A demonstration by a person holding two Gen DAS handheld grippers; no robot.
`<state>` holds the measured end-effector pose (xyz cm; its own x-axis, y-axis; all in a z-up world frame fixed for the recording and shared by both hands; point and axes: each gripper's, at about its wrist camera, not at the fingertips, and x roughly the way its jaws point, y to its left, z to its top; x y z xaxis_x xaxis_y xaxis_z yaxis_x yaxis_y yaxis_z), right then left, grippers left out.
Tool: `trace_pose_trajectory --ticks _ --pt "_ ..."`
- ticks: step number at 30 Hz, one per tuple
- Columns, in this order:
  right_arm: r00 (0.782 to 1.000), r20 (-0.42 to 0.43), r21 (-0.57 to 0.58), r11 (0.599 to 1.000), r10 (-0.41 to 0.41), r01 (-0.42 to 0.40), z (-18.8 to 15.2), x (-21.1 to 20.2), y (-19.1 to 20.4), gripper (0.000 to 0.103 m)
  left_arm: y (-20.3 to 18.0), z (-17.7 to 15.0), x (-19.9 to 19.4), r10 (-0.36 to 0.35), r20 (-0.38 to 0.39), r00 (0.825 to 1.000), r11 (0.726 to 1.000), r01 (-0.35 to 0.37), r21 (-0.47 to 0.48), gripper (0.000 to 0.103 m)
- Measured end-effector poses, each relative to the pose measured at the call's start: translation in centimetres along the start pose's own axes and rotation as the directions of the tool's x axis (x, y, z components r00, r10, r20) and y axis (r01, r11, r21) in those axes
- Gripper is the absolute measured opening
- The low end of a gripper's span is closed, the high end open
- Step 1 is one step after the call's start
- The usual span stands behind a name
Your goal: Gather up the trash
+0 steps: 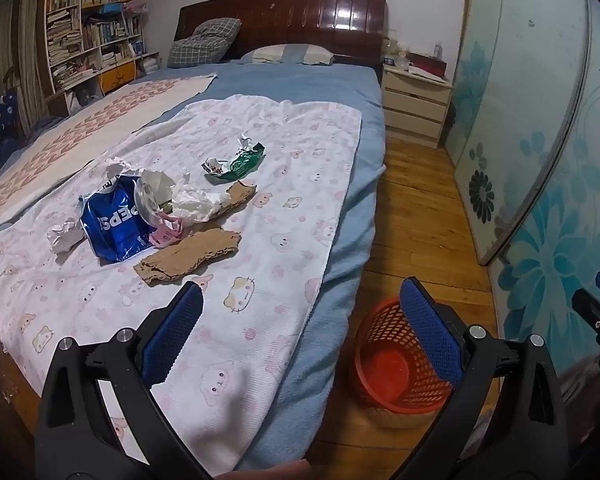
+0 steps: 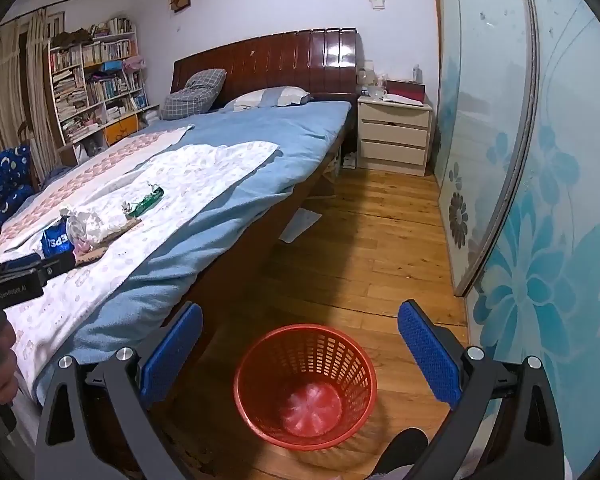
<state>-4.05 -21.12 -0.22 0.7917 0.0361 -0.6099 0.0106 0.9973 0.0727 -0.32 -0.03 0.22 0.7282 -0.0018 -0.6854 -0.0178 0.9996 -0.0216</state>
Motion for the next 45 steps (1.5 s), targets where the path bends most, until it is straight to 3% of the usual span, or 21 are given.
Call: trace_pose_trajectory --ticks 45 --pt "1.000 0.010 -0.006 1.000 0.013 -0.013 0.07 -0.47 0.20 0.097 -0.27 -0.70 -0.45 0.022 0.010 1.000 1.000 -0.022 0.005 0.098"
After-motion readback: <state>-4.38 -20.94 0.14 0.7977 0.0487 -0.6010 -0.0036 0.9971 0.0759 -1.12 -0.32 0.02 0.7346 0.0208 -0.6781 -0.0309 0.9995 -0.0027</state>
